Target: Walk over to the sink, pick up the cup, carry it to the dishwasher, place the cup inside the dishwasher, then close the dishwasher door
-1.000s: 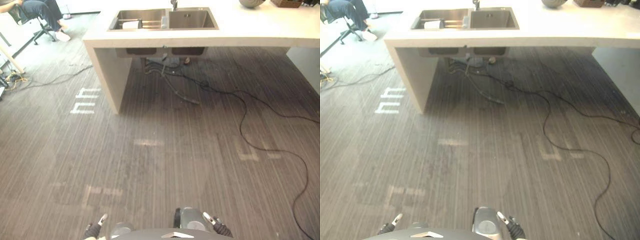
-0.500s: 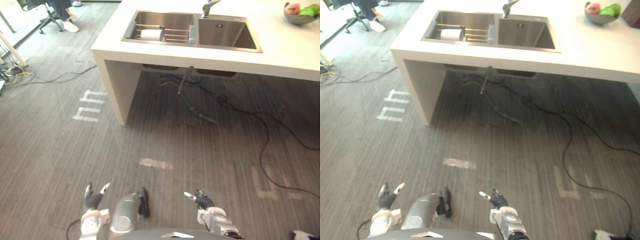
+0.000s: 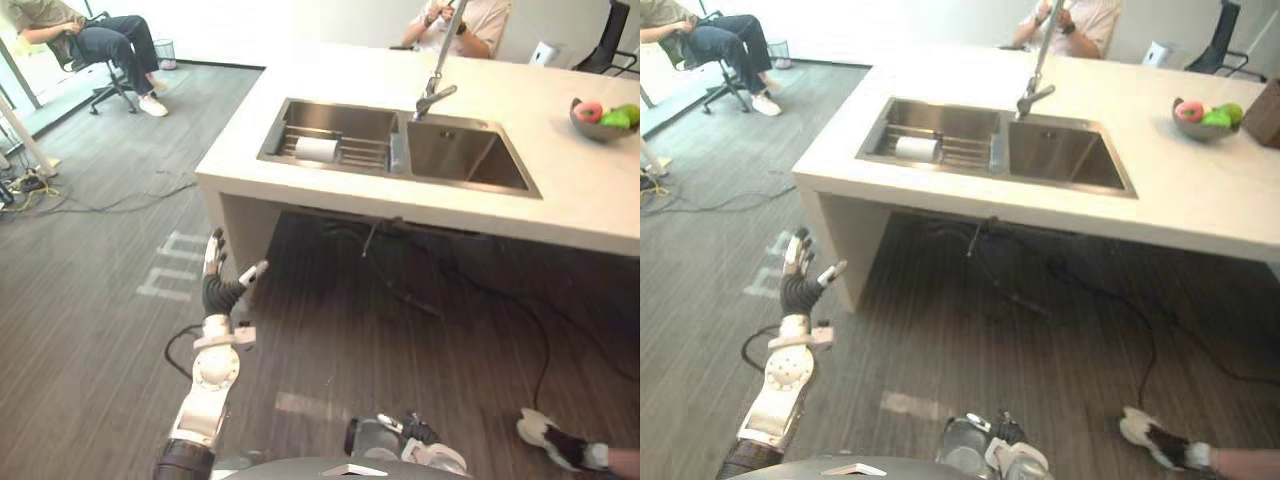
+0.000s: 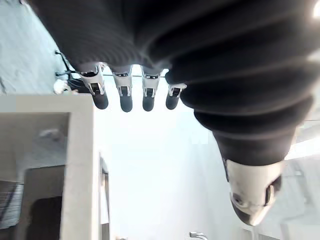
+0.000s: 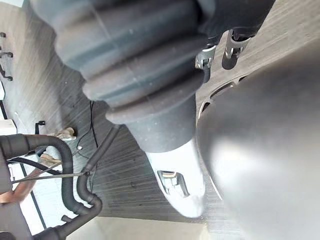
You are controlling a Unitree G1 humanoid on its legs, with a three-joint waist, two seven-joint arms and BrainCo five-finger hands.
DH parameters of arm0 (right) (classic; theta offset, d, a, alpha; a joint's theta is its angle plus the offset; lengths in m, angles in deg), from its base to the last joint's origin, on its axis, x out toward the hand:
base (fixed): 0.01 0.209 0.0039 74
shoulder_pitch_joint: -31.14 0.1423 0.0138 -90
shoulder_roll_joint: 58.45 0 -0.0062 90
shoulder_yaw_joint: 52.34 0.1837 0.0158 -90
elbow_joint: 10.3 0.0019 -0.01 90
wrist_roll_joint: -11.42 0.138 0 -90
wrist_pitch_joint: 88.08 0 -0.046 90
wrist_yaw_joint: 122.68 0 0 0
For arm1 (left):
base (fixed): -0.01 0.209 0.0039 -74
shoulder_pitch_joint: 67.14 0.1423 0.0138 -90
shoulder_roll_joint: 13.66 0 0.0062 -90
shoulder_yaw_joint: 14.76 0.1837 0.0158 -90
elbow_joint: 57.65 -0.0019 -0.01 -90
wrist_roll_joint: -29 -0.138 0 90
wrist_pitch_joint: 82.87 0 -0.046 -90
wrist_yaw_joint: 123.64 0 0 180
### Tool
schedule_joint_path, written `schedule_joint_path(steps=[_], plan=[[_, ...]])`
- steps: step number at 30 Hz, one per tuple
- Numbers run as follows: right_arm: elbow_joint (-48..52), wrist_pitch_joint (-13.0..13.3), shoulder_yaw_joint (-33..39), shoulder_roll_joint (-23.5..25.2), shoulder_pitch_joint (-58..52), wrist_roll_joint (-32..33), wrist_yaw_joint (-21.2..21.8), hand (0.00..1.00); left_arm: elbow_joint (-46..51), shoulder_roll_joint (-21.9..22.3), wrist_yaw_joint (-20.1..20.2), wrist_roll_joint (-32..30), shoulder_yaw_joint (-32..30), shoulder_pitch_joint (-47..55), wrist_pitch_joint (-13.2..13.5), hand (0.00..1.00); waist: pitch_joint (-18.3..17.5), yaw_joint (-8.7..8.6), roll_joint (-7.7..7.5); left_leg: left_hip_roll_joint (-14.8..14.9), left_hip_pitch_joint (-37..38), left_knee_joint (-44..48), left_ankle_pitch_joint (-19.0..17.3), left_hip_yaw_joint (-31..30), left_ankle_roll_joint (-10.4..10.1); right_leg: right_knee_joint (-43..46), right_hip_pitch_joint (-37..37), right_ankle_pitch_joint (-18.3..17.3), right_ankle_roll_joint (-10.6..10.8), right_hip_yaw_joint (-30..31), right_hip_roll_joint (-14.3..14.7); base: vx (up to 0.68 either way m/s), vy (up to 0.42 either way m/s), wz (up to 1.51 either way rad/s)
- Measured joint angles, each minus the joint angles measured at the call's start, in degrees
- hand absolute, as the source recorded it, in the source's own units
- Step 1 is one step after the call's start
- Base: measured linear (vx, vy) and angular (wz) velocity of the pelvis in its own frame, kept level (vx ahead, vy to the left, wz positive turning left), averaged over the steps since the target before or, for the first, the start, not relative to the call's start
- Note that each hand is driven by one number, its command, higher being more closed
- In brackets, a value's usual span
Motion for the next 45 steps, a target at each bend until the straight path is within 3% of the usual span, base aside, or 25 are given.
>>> schedule_joint_path(steps=[1,2,3,4,5,6,7,9,11,14,15,16,17,18,20,21,23,25,27,29,31,33,37,42,45], plan=[[0.11,0.0,0.57,0.03,0.0,0.32,-0.05,0.0,1.18,-0.21,0.31,0.0,0.6,-0.82,0.0,0.0,0.29,-0.33,0.57,1.29,1.13,0.26,-0.76,-0.74,-1.32,-8.5,0.17,0.49,-0.26,-0.96,1.16,0.47,-0.194,0.51],[0.12,-0.01,0.56,0.17,0.0,0.37,-0.14,0.0,3.13,-1.11,0.9,-0.01,1.44,-1.6,0.03,0.0,0.29,-0.41,0.66,2.79,1.75,0.92,-1.96,-1.1,-3.23,-21.43,0.48,3.27,-0.21,-0.12,2.81,0.37,-0.177,0.38],[0.11,-0.04,0.53,0.28,-0.01,0.34,-0.17,0.0,4.03,-1.64,1.04,-0.02,1.86,-1.9,0.11,0.0,0.27,-0.4,0.62,3.45,2.09,1.4,-2.85,-1.08,-3.96,-27.47,0.99,5.67,-0.04,0.9,3.49,0.48,-0.268,0.44],[0.07,-0.13,0.41,0.32,-0.14,0.15,-0.13,0.0,5.64,-2.55,1.1,-0.62,2.45,-2.05,0.28,0.0,0.4,-0.39,0.18,4.13,3.66,1.96,-5.07,-1.66,-4.98,-36.22,2.0,10.25,0.5,3.46,4.28,0.42,-0.262,0.37],[0.04,-0.17,0.26,0.43,-0.35,0.05,-0.07,0.0,6.59,-2.96,1.07,-0.97,2.65,-1.86,0.3,0.0,0.5,-0.34,-0.52,4.08,4.85,2.17,-6.49,-2.15,-5.35,-38.67,2.45,12.26,0.82,4.92,4.07,0.55,-0.354,0.29],[-0.21,-0.22,0.37,0.77,-0.36,-0.02,0.1,0.0,7.39,-3.16,0.82,-1.39,2.85,-0.87,0.44,0.0,0.14,-0.03,-0.91,5.03,6.67,2.84,-9.08,-2.19,-6.79,-36.54,2.46,20.05,-0.2,5.61,4.57,0.39,-0.261,0.01],[0.6,-0.2,0.32,-0.91,-0.05,-0.57,0.41,0.0,7.23,-2.45,0.47,-2.35,3.25,0.01,0.33,0.0,0.1,-0.12,1.73,8.05,7.06,3.61,-11.08,-1.92,-8.38,-33.55,1.41,18.19,-0.98,4.92,7.2,0.46,-0.304,-0.09],[1.74,-0.29,0.32,-2.53,0.54,-2.11,0.86,0.0,7.41,-1.57,0.21,-3.72,4.45,-0.57,0.33,0.0,-0.49,-0.1,4.95,11.0,5.76,4.39,-11.12,-1.68,-9.44,-30.61,-1.03,14.87,-2.2,3.94,9.65,0.47,-0.308,-0.12],[1.71,-1.62,0.32,-2.28,1.24,-2.67,1.09,0.0,7.87,-1.51,0.18,-4.96,5.02,-1.22,0.15,0.0,-0.31,-0.48,4.67,11.62,5.41,7.13,-8.68,-2.59,-9.58,-27.24,-1.87,11.81,-2.78,3.86,10.09,0.38,-0.292,-0.18],[1.82,-3.61,0.27,-2.23,1.3,-4.75,1.65,0.0,11.57,-2.12,0.21,-5.55,4.96,-0.31,-0.75,0.0,-0.47,-0.23,4.7,14.67,0.19,24.56,-4.29,-2.8,-9.2,-24.84,0.58,6.72,-5.11,4.05,12.94,0.33,-0.249,-0.36],[1.97,-4.29,0.35,-2.53,1.3,-4.88,2.15,0.0,12.98,-2.0,0.25,-5.55,4.95,0.02,-1.01,0.0,-0.33,-0.36,5.17,16.45,-3.68,33.21,0.42,-2.96,-8.25,-26.3,2.48,6.06,-5.19,3.99,13.89,0.31,-0.166,-0.19],[2.13,-5.31,0.21,-3.33,1.14,-4.92,2.43,0.0,14.65,-1.75,0.67,-5.57,4.95,0.67,-1.06,0.0,0.32,-0.09,5.74,20.29,-11.06,48.06,8.33,-3.06,-6.51,-30.42,6.93,5.98,-5.52,4.1,16.07,0.31,-0.14,-0.15],[1.93,-5.59,0.22,-3.54,1.11,-4.95,2.42,0.0,15.26,-1.73,0.94,-5.57,4.95,0.81,-1.1,0.0,0.32,0.2,6.58,21.37,-13.62,52.92,7.08,-3.14,-6.34,-31.81,9.1,6.1,-6.07,4.25,16.69,0.33,-0.106,-0.1],[1.66,-6.18,0.17,-3.87,1.0,-4.93,2.42,0.0,15.68,-1.71,1.31,-5.64,4.9,0.87,-1.1,0.0,1.24,0.35,6.38,21.79,-16.52,57.32,4.85,-3.12,-6.06,-34.17,12.62,6.32,-6.78,4.25,17.11,0.4,-0.102,-0.09],[-0.36,-6.41,-0.99,-4.34,0.87,-4.92,2.45,0.0,16.12,-2.31,2.36,-5.92,4.78,1.31,-1.17,0.0,1.53,1.53,5.58,19.83,-18.98,52.24,0.03,-0.92,-6.24,-39.6,19.5,6.94,-7.7,5.59,16.73,0.36,-0.069,-0.26],[-1.17,-6.31,-1.93,-4.64,1.09,-4.93,2.61,0.0,16.99,-2.43,2.79,-6.79,4.75,1.46,-1.31,0.0,1.46,2.28,5.5,17.86,-19.61,43.28,-1.84,0.56,-6.48,-41.89,21.84,7.09,-7.48,6.73,16.21,0.24,-0.005,-0.41],[-2.67,-5.98,-1.98,-4.67,1.66,-6.05,3.59,0.0,18.3,-2.43,3.36,-8.4,4.78,1.44,-1.6,0.0,1.42,2.5,5.5,14.74,-19.9,27.19,-2.07,1.69,-7.17,-44.03,23.2,7.59,-6.3,8.16,15.33,0.31,0.05,-0.46],[-3.24,-5.63,-1.97,-4.97,2.11,-6.84,4.65,0.0,18.38,-2.55,3.48,-11.16,4.92,0.97,-3.13,0.0,1.36,2.02,5.61,12.26,-19.24,13.74,2.07,2.08,-7.55,-44.23,23.42,7.18,-4.61,9.64,14.52,0.32,0.138,-0.48],[-3.2,-4.93,-1.85,-5.62,2.06,-6.89,4.69,0.0,17.77,-2.59,3.36,-13.8,5.19,0.27,-4.94,0.0,0.55,1.29,6.87,11.59,-17.0,5.27,11.57,1.9,-7.54,-43.74,23.63,6.01,-2.76,10.55,15.04,0.3,0.162,-0.3],[-3.25,-4.71,-1.88,-4.97,2.0,-7.07,4.58,0.0,14.64,-5.48,3.27,-17.36,5.9,-2.83,-8.56,0.0,-0.11,0.21,5.04,8.56,-12.66,-2.1,12.82,2.63,-5.8,-42.22,23.79,4.53,-0.82,10.36,12.42,0.35,0.198,-0.03],[-3.18,-4.51,-1.86,-3.48,1.89,-7.1,4.5,0.0,14.16,-8.6,3.31,-19.18,6.07,-4.31,-10.55,0.0,-0.35,0.25,3.11,7.15,-11.23,-4.15,12.92,3.23,-5.59,-42.26,24.16,3.47,-0.23,10.37,11.06,0.18,0.091,-0.04],[-2.88,-4.53,-1.95,-2.24,1.91,-7.11,4.49,0.0,12.62,-10.87,3.52,-21.21,6.09,-5.76,-12.02,0.0,-0.73,0.65,2.25,6.52,-11.15,-4.04,12.89,3.47,-5.53,-42.39,24.31,3.33,-0.16,10.2,10.42,0.13,0.034,-0.01],[-2.74,-4.53,-2.05,-1.74,1.96,-7.13,3.49,0.0,10.6,-13.56,6.15,-26.28,6.02,-6.44,-15.03,0.0,-0.81,0.68,2.24,6.19,-9.74,-4.04,12.55,3.27,-5.22,-43.63,26.21,3.32,-0.16,10.0,10.21,0.04,-0.025,0.02],[-2.66,-4.7,-2.7,-3.12,1.68,-7.25,3.19,0.0,10.3,-15.01,10.4,-31.13,6.01,-7.02,-15.89,0.0,-1.86,-0.37,3.7,6.32,-10.01,-5.22,12.5,2.38,-5.43,-45.0,25.92,3.27,-0.25,8.85,10.53,-0.08,-0.032,0.01],[-2.67,-5.04,-3.86,-3.6,1.38,-8.43,3.2,0.0,10.31,-17.31,13.64,-34.96,5.82,-7.28,-15.89,0.0,-2.83,0.06,3.65,6.22,-9.79,-6.09,13.0,2.41,-5.24,-45.24,25.76,3.56,-0.12,8.86,10.51,-0.08,0.028,0.01]])
